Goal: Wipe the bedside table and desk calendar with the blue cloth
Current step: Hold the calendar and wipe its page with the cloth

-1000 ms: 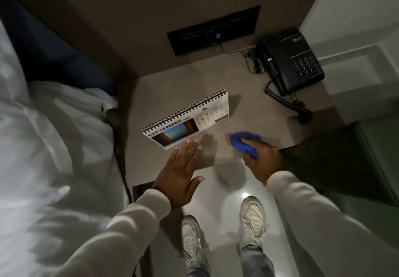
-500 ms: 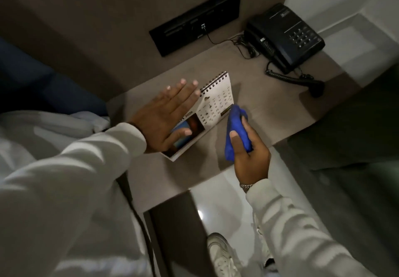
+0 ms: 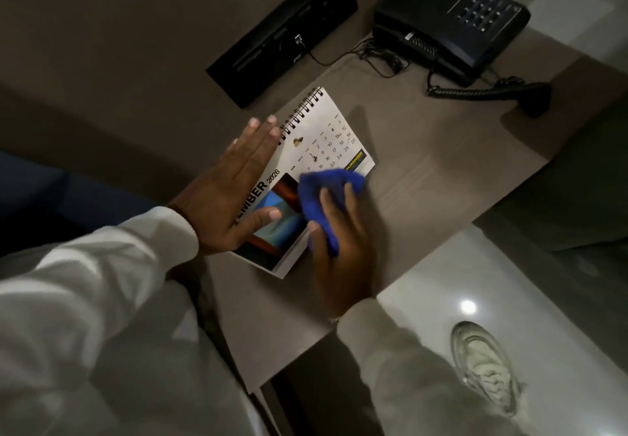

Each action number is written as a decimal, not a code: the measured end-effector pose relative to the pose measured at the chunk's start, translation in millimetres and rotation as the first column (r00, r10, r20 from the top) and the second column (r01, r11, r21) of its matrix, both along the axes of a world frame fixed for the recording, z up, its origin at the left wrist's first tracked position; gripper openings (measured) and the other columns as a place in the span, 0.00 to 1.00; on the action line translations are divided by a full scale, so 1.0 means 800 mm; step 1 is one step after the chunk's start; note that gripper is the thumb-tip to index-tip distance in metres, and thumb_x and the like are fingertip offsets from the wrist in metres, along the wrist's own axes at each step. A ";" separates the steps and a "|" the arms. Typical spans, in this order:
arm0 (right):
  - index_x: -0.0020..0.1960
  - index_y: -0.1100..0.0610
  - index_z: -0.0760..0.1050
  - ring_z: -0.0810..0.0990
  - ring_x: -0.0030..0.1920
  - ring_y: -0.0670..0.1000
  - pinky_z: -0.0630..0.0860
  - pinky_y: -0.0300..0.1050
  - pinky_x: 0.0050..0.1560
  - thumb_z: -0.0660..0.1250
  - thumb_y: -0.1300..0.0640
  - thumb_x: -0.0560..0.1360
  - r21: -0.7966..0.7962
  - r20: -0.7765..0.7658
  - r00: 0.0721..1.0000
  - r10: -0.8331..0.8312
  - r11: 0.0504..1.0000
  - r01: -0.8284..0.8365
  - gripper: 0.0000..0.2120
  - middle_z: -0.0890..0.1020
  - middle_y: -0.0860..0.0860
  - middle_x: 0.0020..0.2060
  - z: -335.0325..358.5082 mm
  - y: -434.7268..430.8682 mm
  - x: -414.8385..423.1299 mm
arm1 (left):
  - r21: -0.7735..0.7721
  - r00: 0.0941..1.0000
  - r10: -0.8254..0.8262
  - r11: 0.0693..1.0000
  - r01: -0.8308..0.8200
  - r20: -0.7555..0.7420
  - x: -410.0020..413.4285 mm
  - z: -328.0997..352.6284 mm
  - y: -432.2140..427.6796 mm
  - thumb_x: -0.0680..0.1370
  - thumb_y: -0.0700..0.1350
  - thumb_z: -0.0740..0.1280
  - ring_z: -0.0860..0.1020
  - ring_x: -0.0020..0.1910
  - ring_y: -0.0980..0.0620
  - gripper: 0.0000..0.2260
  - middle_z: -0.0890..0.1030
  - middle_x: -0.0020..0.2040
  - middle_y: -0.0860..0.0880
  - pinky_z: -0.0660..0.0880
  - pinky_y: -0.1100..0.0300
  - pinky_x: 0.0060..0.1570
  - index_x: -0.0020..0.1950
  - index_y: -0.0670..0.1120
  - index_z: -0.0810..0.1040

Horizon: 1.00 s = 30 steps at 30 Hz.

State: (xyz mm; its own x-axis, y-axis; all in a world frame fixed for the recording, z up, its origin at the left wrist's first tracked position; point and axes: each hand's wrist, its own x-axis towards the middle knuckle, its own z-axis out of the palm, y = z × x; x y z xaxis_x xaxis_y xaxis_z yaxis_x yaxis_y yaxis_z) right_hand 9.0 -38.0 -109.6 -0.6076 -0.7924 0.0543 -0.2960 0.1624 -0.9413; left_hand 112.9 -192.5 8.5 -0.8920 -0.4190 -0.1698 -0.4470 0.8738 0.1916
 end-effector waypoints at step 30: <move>0.75 0.52 0.60 0.56 0.79 0.55 0.68 0.61 0.73 0.55 0.54 0.82 0.017 -0.013 0.996 -0.093 0.996 0.093 0.21 0.56 0.52 0.78 -0.007 -0.054 0.032 | 0.119 0.999 0.001 0.993 0.003 -0.033 0.007 -0.003 -0.023 0.74 0.67 0.57 0.39 0.80 0.48 0.46 0.42 0.81 0.44 0.48 0.49 0.78 0.78 0.40 0.41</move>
